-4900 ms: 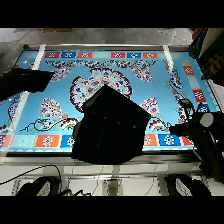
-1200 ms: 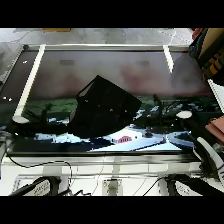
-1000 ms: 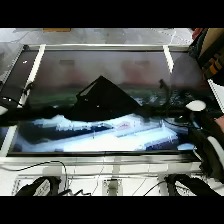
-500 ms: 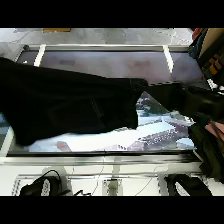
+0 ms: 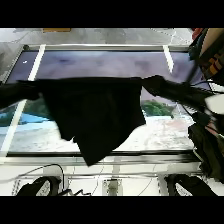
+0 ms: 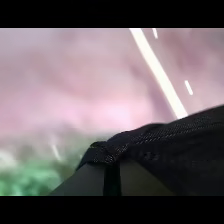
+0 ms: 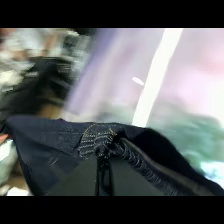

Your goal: Fold the clothes and pants, and hang the long-sleeved shirts on hangers.

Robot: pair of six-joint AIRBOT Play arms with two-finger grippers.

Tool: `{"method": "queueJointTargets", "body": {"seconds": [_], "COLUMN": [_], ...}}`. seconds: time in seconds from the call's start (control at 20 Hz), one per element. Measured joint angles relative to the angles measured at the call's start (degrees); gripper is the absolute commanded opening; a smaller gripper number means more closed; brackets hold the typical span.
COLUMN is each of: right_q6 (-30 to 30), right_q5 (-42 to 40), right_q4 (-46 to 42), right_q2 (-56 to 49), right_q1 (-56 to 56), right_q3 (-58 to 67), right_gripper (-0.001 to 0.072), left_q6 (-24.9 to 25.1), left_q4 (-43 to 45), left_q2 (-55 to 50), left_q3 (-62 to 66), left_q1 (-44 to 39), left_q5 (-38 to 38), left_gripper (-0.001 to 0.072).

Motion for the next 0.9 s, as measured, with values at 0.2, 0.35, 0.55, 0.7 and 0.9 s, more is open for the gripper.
{"method": "queueJointTargets", "body": {"seconds": [0.2, 0.35, 0.55, 0.7, 0.9], "right_q6": [1.09, 1.42, 1.46, 1.53, 1.64], "right_q5": [-7.39, -9.73, -8.17, -4.11, 3.91], "right_q4": [-1.55, -3.63, -9.46, -14.75, -23.04], "right_q2": [-12.33, -17.35, -19.80, -20.39, -20.74], "right_q1": [-0.04, -1.09, -4.87, -8.15, -10.21], "right_q3": [-1.09, -1.31, -1.31, -1.31, -1.33], "right_gripper": [0.0034, 0.0034, 0.0034, 0.0034, 0.0034], "left_q6": [0.24, -2.29, -10.12, -14.14, -16.02], "left_q4": [0.35, 0.33, 0.39, 0.35, 0.90], "left_q2": [-14.67, -18.80, -20.63, -21.07, -21.24], "left_q3": [-0.55, -0.63, -0.98, -1.86, -4.31], "left_q1": [-7.45, -10.36, -12.35, -15.78, -22.75], "left_q5": [5.99, 5.25, -6.14, -14.47, -19.26], "left_gripper": [0.0018, 0.0019, 0.0020, 0.0020, 0.0020]}}
